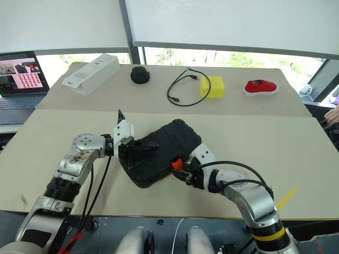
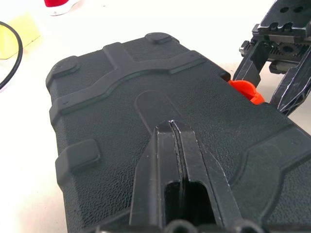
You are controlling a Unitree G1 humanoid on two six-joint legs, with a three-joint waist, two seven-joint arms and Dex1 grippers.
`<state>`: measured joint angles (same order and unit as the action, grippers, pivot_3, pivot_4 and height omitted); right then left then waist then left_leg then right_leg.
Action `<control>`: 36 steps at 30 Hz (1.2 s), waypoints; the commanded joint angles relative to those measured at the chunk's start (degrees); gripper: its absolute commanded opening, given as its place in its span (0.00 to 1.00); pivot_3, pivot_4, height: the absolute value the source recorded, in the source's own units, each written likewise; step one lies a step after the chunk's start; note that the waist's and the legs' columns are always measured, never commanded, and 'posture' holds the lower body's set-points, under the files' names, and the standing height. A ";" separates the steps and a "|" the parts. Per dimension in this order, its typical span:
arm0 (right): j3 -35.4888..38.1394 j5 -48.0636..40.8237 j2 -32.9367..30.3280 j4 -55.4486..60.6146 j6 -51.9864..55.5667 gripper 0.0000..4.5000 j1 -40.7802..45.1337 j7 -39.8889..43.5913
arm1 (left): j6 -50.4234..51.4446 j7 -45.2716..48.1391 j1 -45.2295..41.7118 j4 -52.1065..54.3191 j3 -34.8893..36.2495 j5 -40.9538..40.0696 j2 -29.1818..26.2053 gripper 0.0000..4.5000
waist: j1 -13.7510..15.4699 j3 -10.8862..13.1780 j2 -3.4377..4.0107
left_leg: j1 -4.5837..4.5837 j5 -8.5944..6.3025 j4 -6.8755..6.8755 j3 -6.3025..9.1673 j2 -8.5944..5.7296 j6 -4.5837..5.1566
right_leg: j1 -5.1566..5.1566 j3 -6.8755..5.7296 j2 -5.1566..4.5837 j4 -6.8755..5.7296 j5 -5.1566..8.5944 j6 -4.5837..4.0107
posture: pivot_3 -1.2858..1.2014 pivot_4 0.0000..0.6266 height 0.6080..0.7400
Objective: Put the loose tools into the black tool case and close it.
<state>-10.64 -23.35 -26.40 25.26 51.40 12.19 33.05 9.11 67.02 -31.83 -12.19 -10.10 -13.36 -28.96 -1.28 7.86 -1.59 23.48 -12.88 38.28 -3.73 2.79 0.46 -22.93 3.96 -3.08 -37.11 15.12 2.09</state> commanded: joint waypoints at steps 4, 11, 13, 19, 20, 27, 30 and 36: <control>2.38 -0.28 -0.72 1.22 -2.67 0.86 -1.15 0.45 | 2.17 0.29 2.71 -2.64 -2.50 2.05 -0.27 0.00 | 0.08 0.00 0.01 | 0.02 0.00 0.00 0.00 -0.01 0.00 | 0.00 0.00 0.00 0.00 0.00 0.00 | 0.52 0.24 1.00; 2.66 1.44 -9.14 1.09 -8.87 0.74 -6.17 6.05 | 2.19 0.36 3.04 -2.37 -2.36 2.00 -0.58 0.00 | 0.14 -0.02 0.02 | -0.06 0.00 -0.12 -0.01 -0.03 0.00 | 0.08 0.00 -0.02 0.10 0.02 0.01 | 0.52 0.24 1.00; 2.89 0.74 -8.91 1.53 -10.90 0.63 -6.07 7.28 | 2.19 0.43 3.08 -2.32 -2.34 1.97 -0.61 0.00 | 0.09 -0.02 0.02 | -0.13 0.00 -0.17 -0.01 -0.03 0.00 | 0.11 0.00 -0.02 0.10 0.08 0.06 | 0.52 0.24 1.00; 1.93 0.68 -6.97 1.31 -12.45 0.17 -4.15 7.88 | 2.15 0.66 3.09 -2.33 -2.53 1.96 -0.62 0.00 | 0.09 -0.02 0.02 | -0.17 0.00 -0.18 0.00 -0.03 0.00 | 0.17 0.01 -0.02 0.11 0.09 0.08 | 0.52 0.24 1.00; 1.17 1.34 -6.60 0.74 -12.97 0.09 -3.68 7.84 | 2.21 0.70 3.09 -2.30 -2.62 1.99 -0.61 0.00 | 0.08 -0.02 0.02 | -0.17 0.00 -0.19 0.01 -0.03 0.00 | 0.17 0.01 -0.02 0.11 0.09 0.08 | 0.52 0.24 1.00; -1.05 3.48 -4.04 -1.36 -15.40 0.00 -1.13 7.56 | 2.41 0.94 2.96 -2.27 -3.13 2.18 -0.61 0.00 | 0.15 -0.02 0.02 | -0.17 0.00 -0.19 -0.01 -0.04 0.00 | 0.16 0.01 -0.03 0.12 0.06 0.03 | 0.52 0.24 1.00; -1.79 3.98 -3.55 -1.93 -15.64 0.00 -0.39 7.87 | 2.48 1.01 2.98 -2.23 -3.32 2.29 -0.62 0.00 | 0.06 -0.02 0.02 | -0.18 0.00 -0.20 -0.01 -0.03 0.00 | 0.16 0.01 -0.02 0.12 0.05 0.01 | 0.52 0.24 1.00; -2.42 5.35 -2.64 -2.95 -16.55 0.00 0.03 7.88 | 2.28 1.07 3.27 -2.09 -3.45 2.46 -0.73 0.00 | 0.06 -0.02 0.02 | -0.17 0.00 -0.20 -0.01 -0.02 0.00 | 0.16 0.01 -0.02 0.11 0.05 0.00 | 0.52 0.24 1.00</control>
<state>-13.26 -18.49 -29.74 21.29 37.57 10.59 41.05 9.20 67.40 -31.22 -11.83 -10.41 -13.34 -29.25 -1.22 7.84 -1.57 23.30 -12.88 38.08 -3.73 2.77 0.46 -22.77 3.97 -3.09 -37.00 15.16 2.09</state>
